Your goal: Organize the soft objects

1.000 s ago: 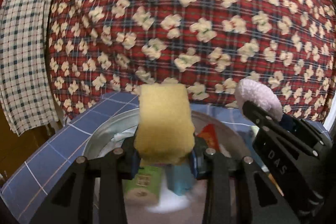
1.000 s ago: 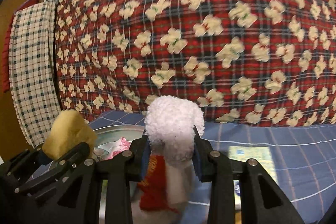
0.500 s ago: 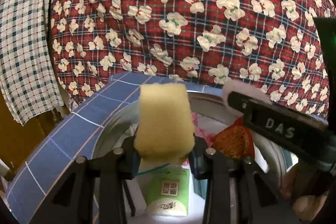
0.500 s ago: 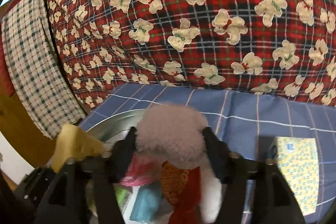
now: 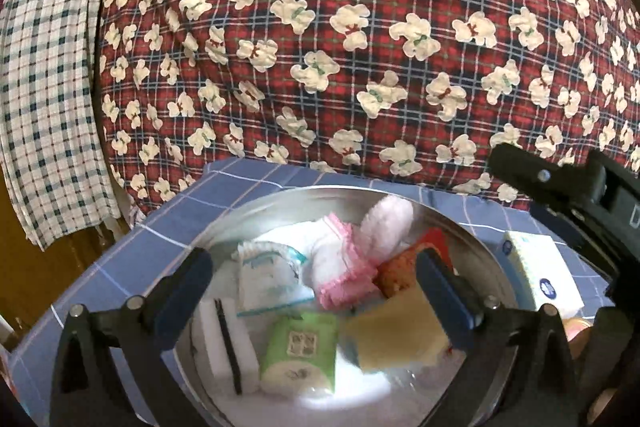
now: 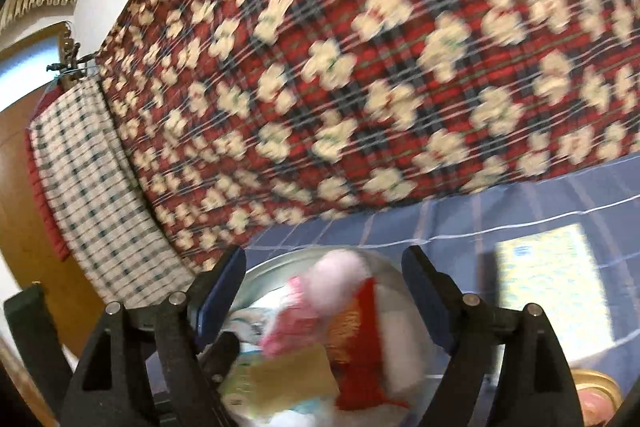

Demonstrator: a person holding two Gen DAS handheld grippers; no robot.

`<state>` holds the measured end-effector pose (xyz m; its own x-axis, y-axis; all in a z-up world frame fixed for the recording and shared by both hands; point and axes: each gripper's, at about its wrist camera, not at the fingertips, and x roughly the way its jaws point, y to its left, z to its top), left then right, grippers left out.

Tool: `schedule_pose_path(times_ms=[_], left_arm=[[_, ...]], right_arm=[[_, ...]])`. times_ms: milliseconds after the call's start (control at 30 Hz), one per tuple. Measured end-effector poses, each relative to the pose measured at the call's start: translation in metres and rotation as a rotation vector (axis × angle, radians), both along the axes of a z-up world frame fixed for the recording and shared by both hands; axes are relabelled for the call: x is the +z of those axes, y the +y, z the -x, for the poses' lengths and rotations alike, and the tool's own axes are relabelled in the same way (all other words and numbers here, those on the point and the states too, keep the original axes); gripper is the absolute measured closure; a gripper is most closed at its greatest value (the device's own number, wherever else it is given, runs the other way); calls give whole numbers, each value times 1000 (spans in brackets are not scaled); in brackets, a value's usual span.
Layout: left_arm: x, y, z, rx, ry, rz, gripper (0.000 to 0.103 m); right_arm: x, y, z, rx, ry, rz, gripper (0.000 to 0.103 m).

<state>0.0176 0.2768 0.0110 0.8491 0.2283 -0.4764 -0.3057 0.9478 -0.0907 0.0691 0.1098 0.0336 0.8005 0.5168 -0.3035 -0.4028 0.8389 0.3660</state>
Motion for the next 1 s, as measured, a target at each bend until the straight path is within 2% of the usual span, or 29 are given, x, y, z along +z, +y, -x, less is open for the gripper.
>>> schedule_pose_path(times_ms=[133, 300, 467, 1000], left_arm=[[-9, -3, 13, 19, -28, 0, 0], [-10, -11, 26, 47, -80, -62, 0], [-8, -17, 38, 65, -128, -119, 0], [-15, -21, 51, 88, -155, -138, 0]], right_arm=[[-5, -9, 21, -88, -94, 28, 21], [-5, -11, 42, -121, -199, 75, 19], [-12, -15, 52, -136, -221, 97, 17], [-15, -16, 77, -178, -337, 156, 17]])
